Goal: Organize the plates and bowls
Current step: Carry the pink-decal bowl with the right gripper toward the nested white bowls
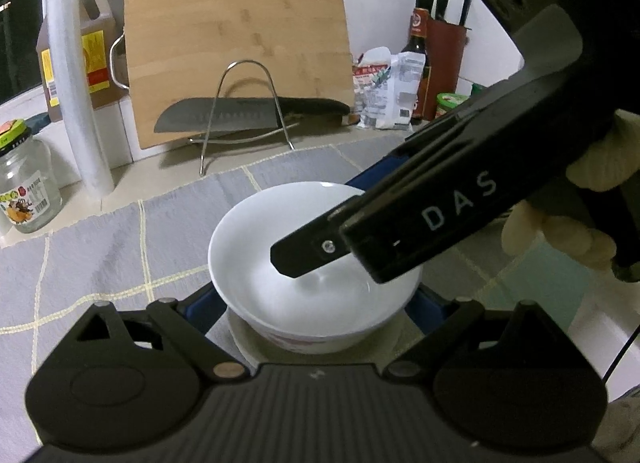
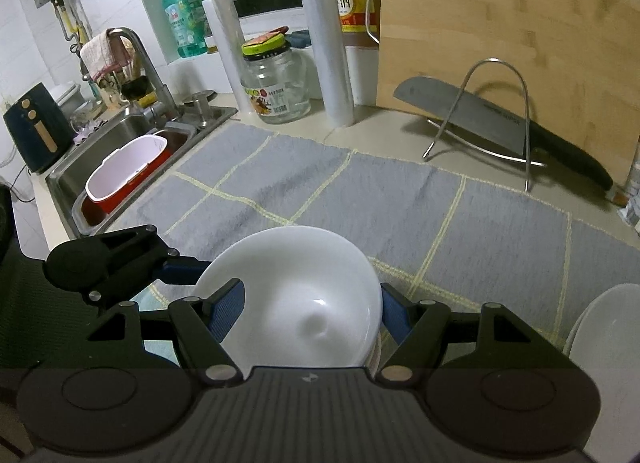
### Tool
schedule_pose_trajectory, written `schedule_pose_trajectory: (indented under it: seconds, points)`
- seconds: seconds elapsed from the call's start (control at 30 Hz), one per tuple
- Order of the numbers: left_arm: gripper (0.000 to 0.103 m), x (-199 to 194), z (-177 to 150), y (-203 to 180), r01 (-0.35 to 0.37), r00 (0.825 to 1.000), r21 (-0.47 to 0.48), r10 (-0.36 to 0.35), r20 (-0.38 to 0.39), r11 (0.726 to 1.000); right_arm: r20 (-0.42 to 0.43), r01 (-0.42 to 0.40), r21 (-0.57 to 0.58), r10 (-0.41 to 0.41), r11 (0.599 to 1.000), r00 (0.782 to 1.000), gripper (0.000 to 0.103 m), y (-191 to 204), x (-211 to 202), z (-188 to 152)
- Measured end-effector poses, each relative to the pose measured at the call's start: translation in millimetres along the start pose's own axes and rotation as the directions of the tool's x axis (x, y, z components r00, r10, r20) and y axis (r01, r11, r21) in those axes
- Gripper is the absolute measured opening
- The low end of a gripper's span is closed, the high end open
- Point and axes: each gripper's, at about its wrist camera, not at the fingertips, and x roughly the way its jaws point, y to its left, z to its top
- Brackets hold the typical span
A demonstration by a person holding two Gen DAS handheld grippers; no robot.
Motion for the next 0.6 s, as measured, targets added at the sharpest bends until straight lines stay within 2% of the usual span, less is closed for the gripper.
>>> schedule_pose_trajectory:
  seconds: [0.6]
  points:
    - [0.095,3.1,-5.1,-0.5,0.010,1.000,0.004,-0.010,-0.030,1.000,-0.026,-0.001,0.009,0.001,1.000,1.000,0.077,1.9,5.8,-5.6]
